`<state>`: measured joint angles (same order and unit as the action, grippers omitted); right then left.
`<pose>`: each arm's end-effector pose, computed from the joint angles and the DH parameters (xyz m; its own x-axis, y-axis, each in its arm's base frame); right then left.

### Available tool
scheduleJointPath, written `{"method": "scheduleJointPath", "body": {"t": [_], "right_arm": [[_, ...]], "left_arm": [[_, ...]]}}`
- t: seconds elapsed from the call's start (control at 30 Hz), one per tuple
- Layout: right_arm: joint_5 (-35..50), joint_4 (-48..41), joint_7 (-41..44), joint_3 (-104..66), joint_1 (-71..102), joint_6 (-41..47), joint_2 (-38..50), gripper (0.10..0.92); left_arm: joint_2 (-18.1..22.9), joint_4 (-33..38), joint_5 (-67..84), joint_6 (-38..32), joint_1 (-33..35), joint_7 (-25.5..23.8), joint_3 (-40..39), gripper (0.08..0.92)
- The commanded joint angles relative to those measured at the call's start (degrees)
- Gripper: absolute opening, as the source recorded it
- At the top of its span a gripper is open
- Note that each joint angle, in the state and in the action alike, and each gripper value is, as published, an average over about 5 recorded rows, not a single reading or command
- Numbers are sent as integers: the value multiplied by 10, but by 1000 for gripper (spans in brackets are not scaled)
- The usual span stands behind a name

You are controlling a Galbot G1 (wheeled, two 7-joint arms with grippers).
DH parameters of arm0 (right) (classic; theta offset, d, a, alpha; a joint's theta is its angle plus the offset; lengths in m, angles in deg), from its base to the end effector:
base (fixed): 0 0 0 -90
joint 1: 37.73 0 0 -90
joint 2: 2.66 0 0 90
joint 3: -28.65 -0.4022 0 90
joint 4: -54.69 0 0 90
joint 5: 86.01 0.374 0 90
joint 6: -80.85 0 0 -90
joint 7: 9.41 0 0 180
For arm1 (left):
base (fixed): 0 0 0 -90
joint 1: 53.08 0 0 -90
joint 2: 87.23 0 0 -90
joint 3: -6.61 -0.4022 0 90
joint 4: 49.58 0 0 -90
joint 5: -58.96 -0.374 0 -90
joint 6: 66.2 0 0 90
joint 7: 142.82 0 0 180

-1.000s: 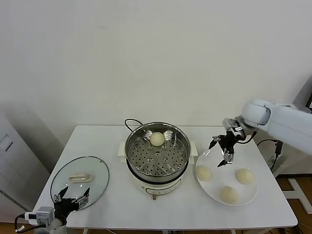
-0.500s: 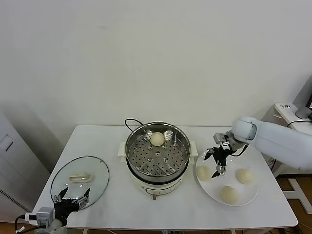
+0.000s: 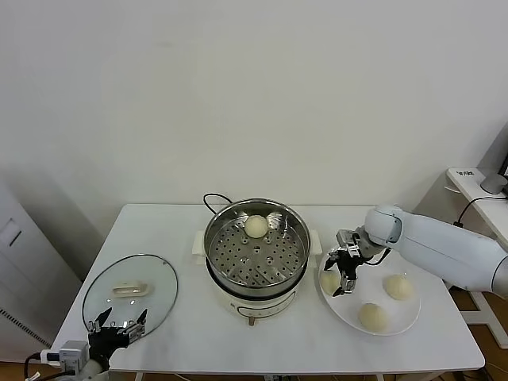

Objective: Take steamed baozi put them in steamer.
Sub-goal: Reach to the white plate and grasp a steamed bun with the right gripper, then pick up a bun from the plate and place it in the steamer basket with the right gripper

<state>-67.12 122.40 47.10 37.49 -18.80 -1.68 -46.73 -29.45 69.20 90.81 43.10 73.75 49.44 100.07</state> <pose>0.5731 -0.1531 -0.2528 -0.0306 -0.2991 0.9537 -0.9939 -0.0923 -0.0609 0.1556 0.1352 -0.3381 -0.8698 -0.0030 0.4934 0.0190 0.9990 0.0396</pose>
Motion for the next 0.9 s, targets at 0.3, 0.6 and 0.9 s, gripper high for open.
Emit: {"method": "scheduleJointPath", "body": {"t": [0.3,0.6,0.9], "right_arm": [[-32,10,4,-30,20,-8,17,443],[68,74,54,118,-213,0,63,424],[182,115,78,239,-433,44,35,424]], "left_arm": [[5,7,-3,4,0,1,0,823],[6,6,-5,7,-2,3,-1,823],[0,0,-4,6,-10,4,-5,823]]}}
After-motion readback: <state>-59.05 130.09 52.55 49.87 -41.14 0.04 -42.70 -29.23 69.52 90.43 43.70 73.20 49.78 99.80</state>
